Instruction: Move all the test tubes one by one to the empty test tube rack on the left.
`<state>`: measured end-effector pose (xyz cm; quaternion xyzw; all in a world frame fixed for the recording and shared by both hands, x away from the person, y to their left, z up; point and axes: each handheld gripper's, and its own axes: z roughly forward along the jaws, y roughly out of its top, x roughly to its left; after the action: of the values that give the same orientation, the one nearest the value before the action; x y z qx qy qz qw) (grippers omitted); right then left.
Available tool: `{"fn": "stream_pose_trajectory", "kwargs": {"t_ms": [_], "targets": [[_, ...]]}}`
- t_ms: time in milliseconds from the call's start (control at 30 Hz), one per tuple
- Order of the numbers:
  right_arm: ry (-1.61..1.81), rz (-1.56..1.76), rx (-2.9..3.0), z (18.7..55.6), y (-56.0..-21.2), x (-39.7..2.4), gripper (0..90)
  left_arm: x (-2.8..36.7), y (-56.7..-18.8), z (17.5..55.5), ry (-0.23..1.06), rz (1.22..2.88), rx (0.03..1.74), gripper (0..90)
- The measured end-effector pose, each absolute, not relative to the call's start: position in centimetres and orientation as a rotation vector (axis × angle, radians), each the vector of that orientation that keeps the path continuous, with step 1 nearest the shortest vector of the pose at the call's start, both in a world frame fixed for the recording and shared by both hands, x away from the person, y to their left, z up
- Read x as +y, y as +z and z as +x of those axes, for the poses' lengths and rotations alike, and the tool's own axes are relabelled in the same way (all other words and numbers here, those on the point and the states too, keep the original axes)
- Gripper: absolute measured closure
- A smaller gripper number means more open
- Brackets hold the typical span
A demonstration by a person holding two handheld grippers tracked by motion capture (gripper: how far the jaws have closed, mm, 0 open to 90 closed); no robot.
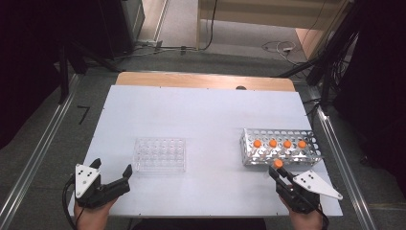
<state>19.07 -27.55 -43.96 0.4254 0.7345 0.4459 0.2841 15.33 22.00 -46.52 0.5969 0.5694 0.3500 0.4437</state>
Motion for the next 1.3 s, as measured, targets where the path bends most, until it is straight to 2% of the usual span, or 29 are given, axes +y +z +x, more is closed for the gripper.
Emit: {"fn": "stream_pose_trajectory", "kwargs": {"t_ms": [900,1300], "targets": [[1.247,0.963,2.14,19.8,-44.8,-20.5,72.1,15.0,-45.0,17.4,0.697,1.632,1.194,6.1],[1.278,0.878,2.244,20.5,-45.2,-15.9,72.1,11.3,-43.9,17.9,0.629,1.7,1.05,13.4]]}}
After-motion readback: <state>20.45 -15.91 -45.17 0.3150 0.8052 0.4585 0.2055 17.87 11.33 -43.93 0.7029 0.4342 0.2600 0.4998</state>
